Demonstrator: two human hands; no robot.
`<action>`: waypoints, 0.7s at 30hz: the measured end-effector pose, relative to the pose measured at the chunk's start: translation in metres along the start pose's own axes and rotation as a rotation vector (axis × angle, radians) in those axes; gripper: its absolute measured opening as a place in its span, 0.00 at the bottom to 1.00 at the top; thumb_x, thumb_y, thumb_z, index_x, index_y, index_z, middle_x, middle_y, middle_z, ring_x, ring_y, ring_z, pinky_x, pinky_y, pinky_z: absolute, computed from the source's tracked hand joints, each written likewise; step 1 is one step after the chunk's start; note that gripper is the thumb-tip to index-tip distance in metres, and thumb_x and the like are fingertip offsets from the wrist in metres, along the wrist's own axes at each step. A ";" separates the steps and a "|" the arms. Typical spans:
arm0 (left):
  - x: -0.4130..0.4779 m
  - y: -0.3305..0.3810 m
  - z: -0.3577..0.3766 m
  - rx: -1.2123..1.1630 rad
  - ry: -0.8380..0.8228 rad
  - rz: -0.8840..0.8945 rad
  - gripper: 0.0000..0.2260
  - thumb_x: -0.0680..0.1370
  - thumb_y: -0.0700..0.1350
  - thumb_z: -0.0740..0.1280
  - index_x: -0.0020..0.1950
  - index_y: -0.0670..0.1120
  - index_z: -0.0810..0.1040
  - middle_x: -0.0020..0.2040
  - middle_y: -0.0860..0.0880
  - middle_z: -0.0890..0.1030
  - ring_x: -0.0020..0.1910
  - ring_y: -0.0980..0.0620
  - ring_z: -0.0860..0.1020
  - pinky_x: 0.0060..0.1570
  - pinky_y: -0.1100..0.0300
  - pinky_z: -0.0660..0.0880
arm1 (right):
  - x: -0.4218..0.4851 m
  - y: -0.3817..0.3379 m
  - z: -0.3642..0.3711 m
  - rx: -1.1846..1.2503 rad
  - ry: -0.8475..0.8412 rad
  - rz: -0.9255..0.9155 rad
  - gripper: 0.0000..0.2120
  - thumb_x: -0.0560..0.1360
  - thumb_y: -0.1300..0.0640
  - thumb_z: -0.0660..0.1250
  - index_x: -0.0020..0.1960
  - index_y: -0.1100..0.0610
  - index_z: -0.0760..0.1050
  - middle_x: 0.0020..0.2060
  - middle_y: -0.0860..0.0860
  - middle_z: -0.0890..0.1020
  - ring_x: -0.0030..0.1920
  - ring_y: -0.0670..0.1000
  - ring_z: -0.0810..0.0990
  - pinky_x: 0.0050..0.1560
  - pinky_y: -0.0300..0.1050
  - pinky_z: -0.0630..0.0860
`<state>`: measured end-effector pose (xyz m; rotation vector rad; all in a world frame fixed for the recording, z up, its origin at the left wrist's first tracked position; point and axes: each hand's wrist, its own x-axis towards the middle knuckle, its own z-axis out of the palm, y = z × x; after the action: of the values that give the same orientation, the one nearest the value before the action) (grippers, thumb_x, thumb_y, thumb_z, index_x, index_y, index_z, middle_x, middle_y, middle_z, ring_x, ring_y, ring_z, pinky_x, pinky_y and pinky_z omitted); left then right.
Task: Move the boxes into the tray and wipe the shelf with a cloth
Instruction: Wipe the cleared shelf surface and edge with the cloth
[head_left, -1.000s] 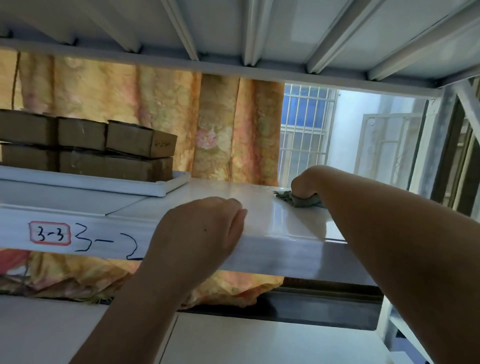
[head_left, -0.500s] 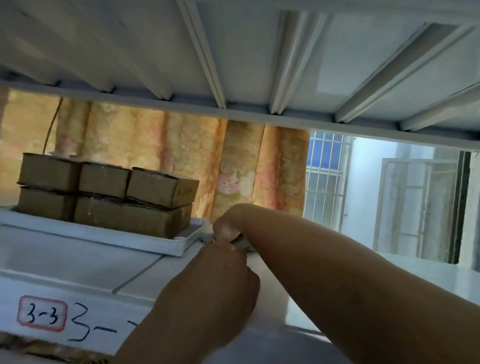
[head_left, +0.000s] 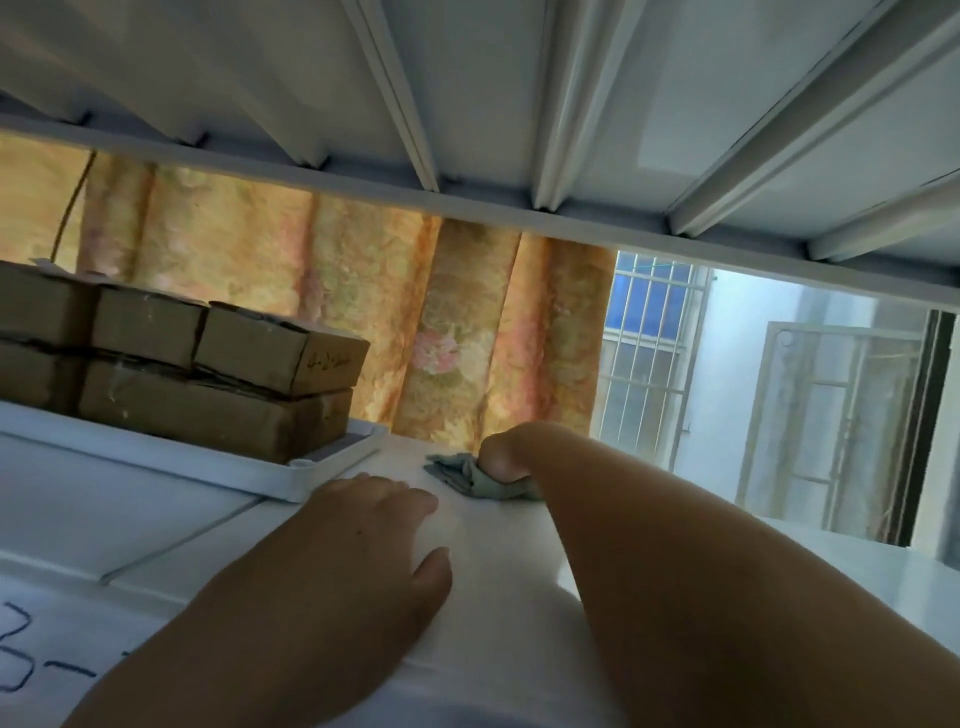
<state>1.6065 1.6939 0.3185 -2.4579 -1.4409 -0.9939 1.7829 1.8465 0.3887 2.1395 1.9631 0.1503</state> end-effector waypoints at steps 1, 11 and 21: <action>-0.001 -0.001 -0.001 -0.029 0.021 -0.001 0.24 0.75 0.62 0.55 0.71 0.59 0.63 0.71 0.59 0.65 0.70 0.58 0.61 0.69 0.62 0.57 | -0.004 0.008 0.000 0.029 0.000 0.018 0.18 0.81 0.59 0.51 0.67 0.64 0.69 0.68 0.59 0.70 0.62 0.59 0.72 0.59 0.49 0.67; -0.012 0.016 -0.019 -0.029 0.073 0.036 0.18 0.75 0.60 0.55 0.62 0.61 0.71 0.62 0.61 0.74 0.54 0.63 0.69 0.54 0.64 0.66 | -0.062 0.081 0.012 -0.251 -0.071 0.198 0.19 0.80 0.54 0.53 0.67 0.60 0.70 0.67 0.56 0.72 0.67 0.58 0.71 0.62 0.47 0.68; 0.092 0.096 -0.027 0.400 -0.321 0.290 0.14 0.80 0.43 0.56 0.61 0.43 0.77 0.49 0.48 0.79 0.46 0.50 0.77 0.36 0.72 0.71 | -0.106 0.057 -0.018 0.431 0.003 -0.089 0.20 0.80 0.57 0.59 0.68 0.67 0.67 0.66 0.63 0.73 0.59 0.59 0.76 0.65 0.53 0.72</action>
<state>1.7027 1.6986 0.4147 -2.4878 -1.1646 -0.2340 1.8233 1.7392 0.4286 2.2860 2.2510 -0.3133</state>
